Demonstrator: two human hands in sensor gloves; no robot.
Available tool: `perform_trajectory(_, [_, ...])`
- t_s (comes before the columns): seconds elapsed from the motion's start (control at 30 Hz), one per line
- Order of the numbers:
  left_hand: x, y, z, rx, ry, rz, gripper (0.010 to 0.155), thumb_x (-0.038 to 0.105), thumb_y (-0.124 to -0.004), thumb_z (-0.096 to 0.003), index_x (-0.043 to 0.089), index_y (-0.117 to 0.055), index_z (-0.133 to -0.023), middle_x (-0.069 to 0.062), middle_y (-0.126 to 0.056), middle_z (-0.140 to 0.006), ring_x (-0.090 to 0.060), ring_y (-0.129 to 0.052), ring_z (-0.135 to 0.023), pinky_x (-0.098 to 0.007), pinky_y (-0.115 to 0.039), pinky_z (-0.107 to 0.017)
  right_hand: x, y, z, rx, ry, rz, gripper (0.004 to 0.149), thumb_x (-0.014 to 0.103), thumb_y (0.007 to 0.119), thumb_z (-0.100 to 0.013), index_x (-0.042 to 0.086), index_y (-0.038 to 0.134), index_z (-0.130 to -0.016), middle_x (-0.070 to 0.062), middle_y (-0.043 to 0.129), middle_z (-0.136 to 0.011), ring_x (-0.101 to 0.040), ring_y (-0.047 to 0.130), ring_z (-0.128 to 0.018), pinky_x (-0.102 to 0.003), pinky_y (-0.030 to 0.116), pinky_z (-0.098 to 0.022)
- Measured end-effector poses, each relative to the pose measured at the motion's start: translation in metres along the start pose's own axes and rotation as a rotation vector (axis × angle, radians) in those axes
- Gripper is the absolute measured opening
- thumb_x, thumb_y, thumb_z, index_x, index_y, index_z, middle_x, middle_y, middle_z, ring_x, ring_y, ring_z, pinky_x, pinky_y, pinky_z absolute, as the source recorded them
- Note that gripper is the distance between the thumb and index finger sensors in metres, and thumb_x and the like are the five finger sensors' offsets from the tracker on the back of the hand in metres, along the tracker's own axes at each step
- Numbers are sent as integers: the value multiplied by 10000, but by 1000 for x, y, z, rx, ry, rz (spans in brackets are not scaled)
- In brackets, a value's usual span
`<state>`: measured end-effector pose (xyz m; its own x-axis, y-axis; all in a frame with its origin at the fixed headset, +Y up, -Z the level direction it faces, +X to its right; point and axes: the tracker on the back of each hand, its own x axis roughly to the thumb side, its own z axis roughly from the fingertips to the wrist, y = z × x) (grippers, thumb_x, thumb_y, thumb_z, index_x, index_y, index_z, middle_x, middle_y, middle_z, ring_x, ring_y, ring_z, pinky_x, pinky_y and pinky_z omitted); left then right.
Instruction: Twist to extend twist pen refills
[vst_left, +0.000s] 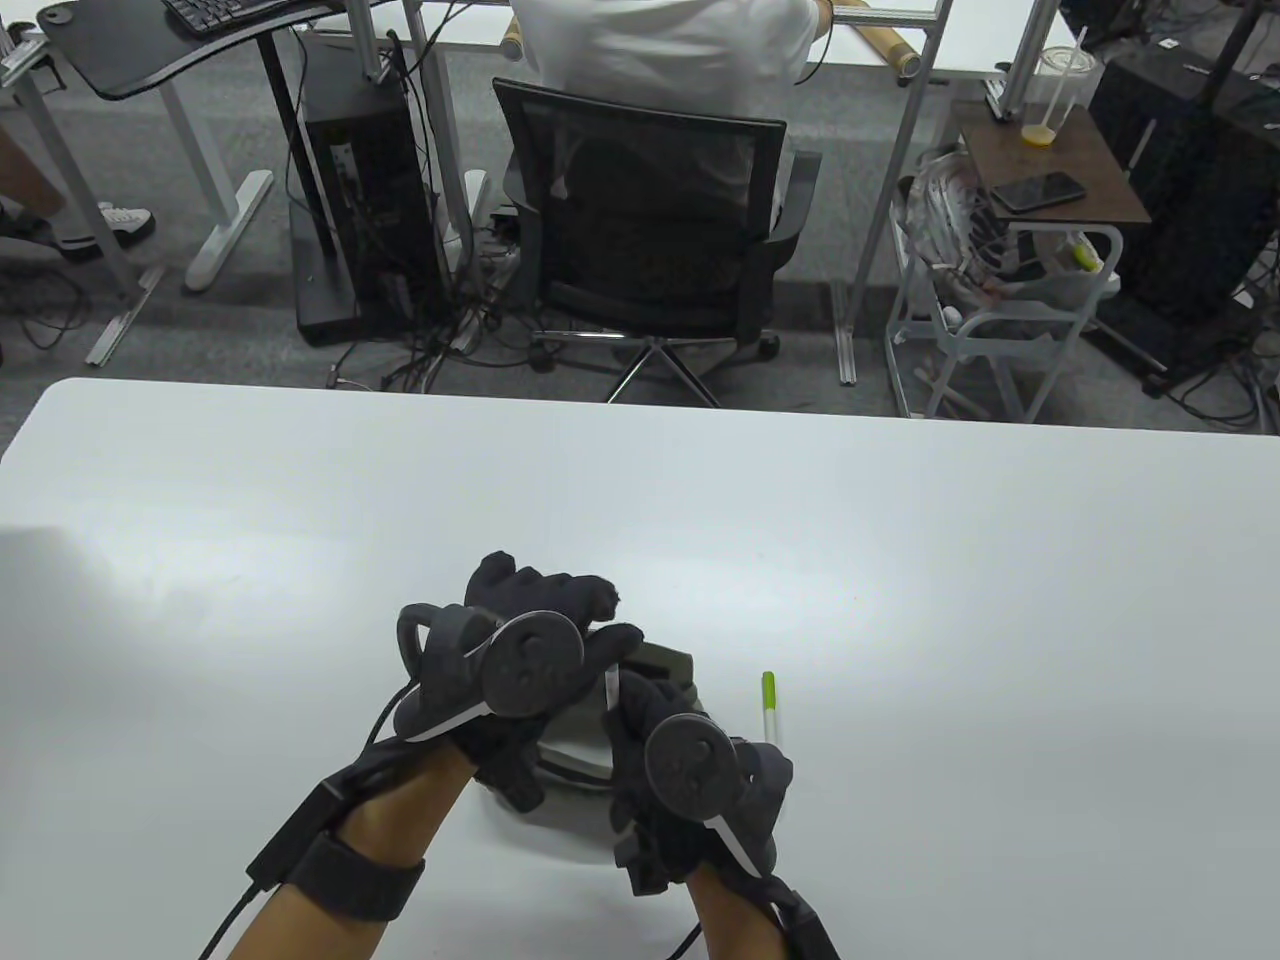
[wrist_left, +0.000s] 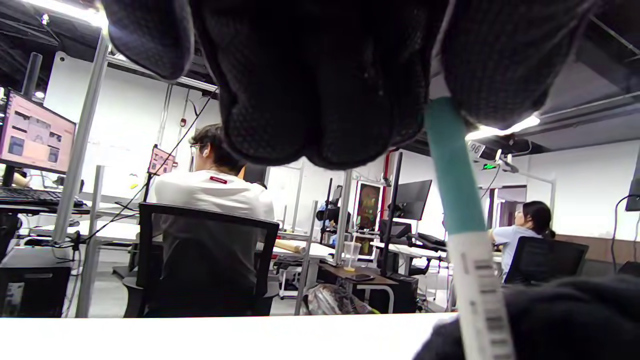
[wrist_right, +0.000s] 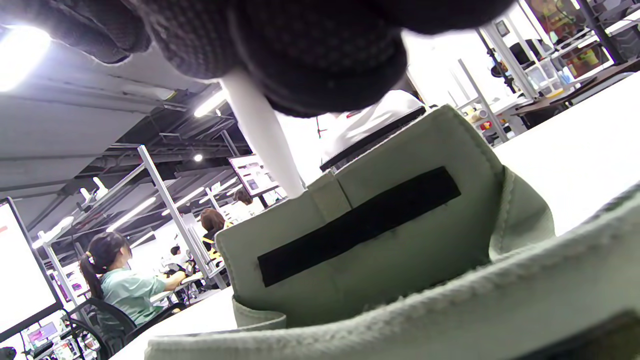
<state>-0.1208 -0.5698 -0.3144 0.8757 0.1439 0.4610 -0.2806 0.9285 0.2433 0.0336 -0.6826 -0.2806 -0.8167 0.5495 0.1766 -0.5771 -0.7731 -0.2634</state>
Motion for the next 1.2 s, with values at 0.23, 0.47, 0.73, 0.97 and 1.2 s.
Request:
perform_trajectory(0.23, [1, -1, -1, -24, -3, 11, 467, 452, -867, -493, 144, -899, -842, -43, -1035, -673, -316, -1016, -624, -683, -602, -682, 0, 2, 1, -5, -10, 9, 449, 326, 766, -356, 203, 857, -779, -62, 945, -642, -97, 975, -273, -245, 842, -174])
perform_trajectory(0.47, [-3, -4, -1, -24, -73, 83, 436, 368, -845, -495, 155, -881, -875, -49, -1029, -723, -310, -1015, -662, -676, -603, -695, 0, 2, 1, -14, -12, 7, 450, 323, 761, -359, 208, 849, -784, -61, 937, -652, -98, 973, -288, -246, 842, -181])
perform_trajectory(0.73, [-3, -5, 2, -8, -123, 123, 422, 295, -860, -493, 165, -882, -893, -58, -1028, -796, -322, -1006, -734, -687, -592, -702, 0, 3, 1, -10, -9, 15, 449, 320, 758, -359, 211, 848, -784, -61, 934, -656, -99, 973, -295, -247, 842, -185])
perform_trajectory(0.97, [-4, -7, 3, -29, -149, 190, 446, 197, -813, -501, 184, -844, -946, -63, -994, -897, -318, -977, -821, -694, -568, -714, -1, 1, 1, -9, -9, 3, 451, 317, 748, -358, 212, 846, -785, -60, 939, -655, -101, 975, -294, -249, 842, -185])
perform_trajectory(1.2, [-11, -10, 7, -9, -155, 227, 451, 211, -811, -507, 195, -831, -957, -49, -988, -902, -305, -973, -828, -686, -569, -716, 0, 2, 1, -6, -13, 7, 450, 321, 751, -357, 216, 847, -784, -58, 940, -654, -101, 977, -294, -249, 843, -186])
